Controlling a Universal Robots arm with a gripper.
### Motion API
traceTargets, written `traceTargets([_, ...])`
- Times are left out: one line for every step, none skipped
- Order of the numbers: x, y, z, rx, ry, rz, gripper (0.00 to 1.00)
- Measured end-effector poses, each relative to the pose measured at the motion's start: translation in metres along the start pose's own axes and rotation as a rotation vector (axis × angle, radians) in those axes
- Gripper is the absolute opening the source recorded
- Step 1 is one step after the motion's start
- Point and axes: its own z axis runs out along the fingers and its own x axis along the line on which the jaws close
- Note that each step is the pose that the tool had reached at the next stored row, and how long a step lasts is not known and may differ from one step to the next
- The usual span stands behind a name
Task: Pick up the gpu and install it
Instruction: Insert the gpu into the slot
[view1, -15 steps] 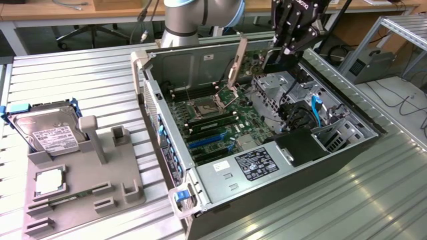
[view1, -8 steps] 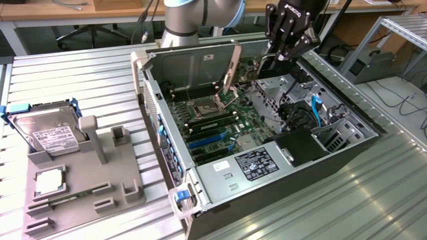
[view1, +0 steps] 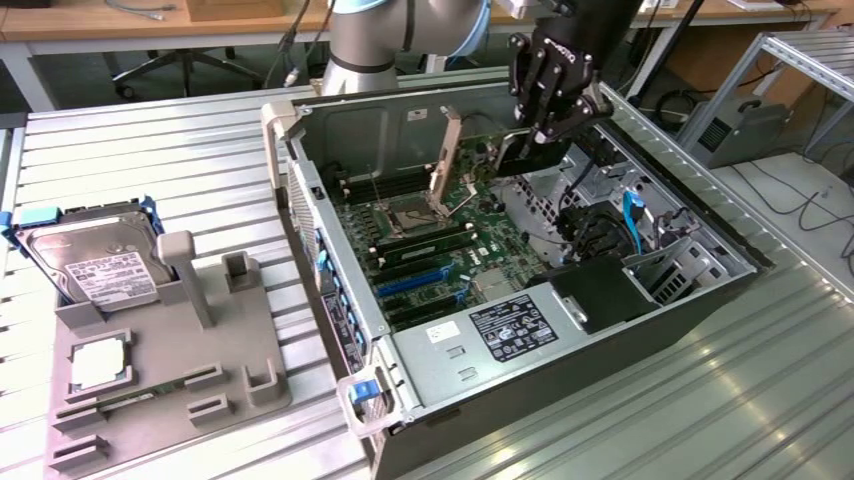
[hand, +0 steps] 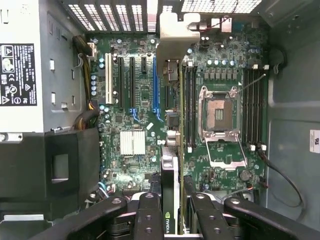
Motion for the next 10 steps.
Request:
traceTargets([0.0,0.0011,0.0017,-0.0001,0.0001,-0.002,0.27])
traceTargets([0.0,0.0022,0.0035,-0.0002,0.0002,-0.004,0.27])
traceTargets([0.0,0.0034,0.0055,-0.0002,0.0002,-0.005,0.27])
traceTargets([0.0,0.0045,0.0072,-0.0003,0.0003,-0.007,0.27])
traceTargets([0.0,0.0055,0.009,-0.0003,0.0002,-0.009,0.27])
traceTargets([0.0,0.0073,0.0119,-0.0004,0.0003,-0.012,0.27])
traceTargets([0.0,0.0088,0.014,-0.0005,0.0003,-0.015,0.27])
traceTargets([0.001,0.01,0.0157,-0.0006,0.0003,-0.017,0.27])
traceTargets([0.001,0.0115,0.0177,-0.0006,0.0005,-0.02,0.27])
traceTargets([0.001,0.0133,0.0201,-0.0008,0.0005,-0.023,0.27])
